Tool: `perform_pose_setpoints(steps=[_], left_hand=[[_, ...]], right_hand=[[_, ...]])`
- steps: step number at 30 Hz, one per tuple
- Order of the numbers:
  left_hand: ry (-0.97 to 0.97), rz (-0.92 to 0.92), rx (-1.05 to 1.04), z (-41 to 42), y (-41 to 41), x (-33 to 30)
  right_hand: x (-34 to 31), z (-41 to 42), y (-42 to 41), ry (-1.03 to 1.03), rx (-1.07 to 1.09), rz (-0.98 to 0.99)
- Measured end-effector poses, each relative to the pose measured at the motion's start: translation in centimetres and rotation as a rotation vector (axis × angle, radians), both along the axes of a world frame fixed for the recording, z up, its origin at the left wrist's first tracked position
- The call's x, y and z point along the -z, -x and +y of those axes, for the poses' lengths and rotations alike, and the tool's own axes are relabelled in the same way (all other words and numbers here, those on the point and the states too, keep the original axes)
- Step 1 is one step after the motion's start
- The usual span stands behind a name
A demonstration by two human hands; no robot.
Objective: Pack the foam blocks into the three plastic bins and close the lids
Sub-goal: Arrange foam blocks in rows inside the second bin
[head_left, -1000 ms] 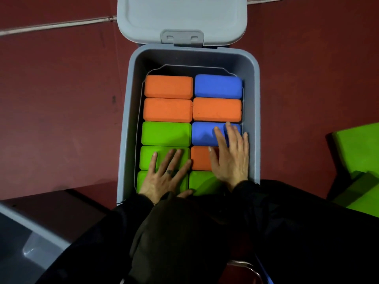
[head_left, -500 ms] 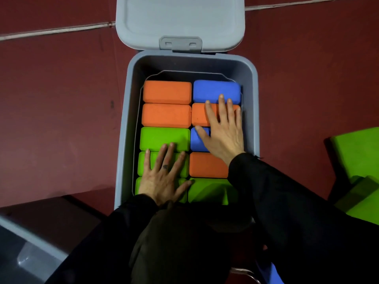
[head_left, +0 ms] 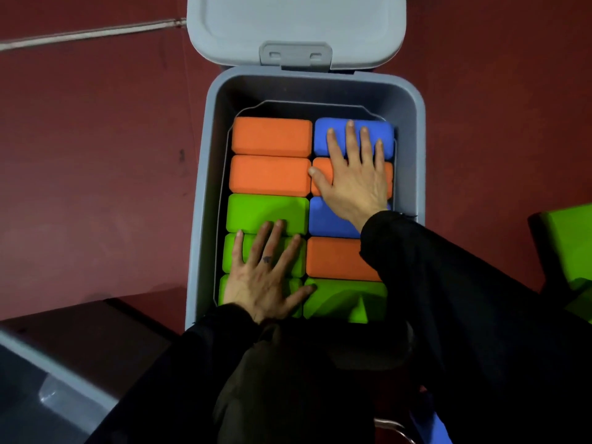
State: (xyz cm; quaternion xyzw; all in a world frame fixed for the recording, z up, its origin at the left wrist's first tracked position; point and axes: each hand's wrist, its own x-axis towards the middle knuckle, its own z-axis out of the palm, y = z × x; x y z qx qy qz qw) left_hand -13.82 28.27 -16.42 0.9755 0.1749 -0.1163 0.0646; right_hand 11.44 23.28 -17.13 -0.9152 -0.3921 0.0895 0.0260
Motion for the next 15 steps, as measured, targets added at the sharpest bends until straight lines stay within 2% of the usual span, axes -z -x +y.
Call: perform_pose_setpoints(steps=[10, 15], left_hand=[[-0.019, -0.017, 0.015, -0.48, 0.22, 0.06], [-0.026, -0.006, 0.019, -0.35, 0.31, 0.07]], right_hand=[[0.61, -0.56, 0.84, 0.007, -0.019, -0.050], [-0.16, -0.38, 0.62, 0.029, -0.025, 0.034]])
